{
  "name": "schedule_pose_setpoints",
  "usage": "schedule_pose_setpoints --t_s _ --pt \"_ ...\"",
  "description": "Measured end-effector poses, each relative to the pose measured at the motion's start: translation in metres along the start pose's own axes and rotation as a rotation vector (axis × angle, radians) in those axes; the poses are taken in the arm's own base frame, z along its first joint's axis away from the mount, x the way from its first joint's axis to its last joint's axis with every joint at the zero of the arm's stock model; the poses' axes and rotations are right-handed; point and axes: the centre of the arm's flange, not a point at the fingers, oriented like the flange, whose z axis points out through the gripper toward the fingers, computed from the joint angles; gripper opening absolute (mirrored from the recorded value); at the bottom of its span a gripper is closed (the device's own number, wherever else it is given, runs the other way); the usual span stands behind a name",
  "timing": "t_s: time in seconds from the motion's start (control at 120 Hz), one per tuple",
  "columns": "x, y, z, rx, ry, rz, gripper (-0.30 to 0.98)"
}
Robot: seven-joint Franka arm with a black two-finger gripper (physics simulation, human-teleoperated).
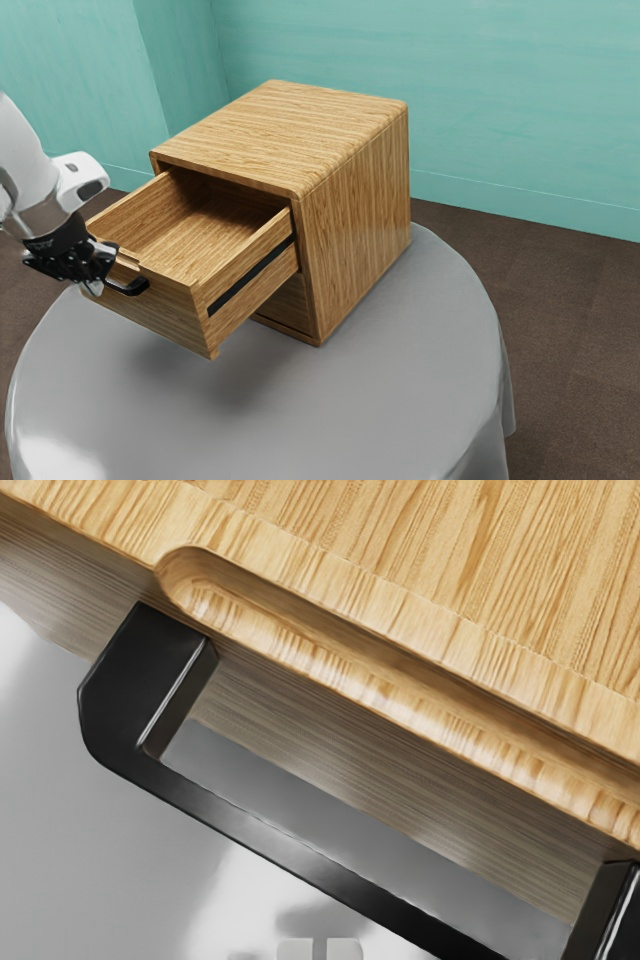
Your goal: Push the drawer handle with one arm to close the drawer
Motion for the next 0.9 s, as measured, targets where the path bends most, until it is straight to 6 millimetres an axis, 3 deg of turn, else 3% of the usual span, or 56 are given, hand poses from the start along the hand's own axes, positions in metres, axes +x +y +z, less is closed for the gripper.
schedule_pose_setpoints --t_s 0.383,0.9 --pt "0.026 0.015 0.03 -0.009 0.007 0.086 -0.1" --pt "0.077 0.053 0.033 -0.015 0.034 0.199 -0.1"
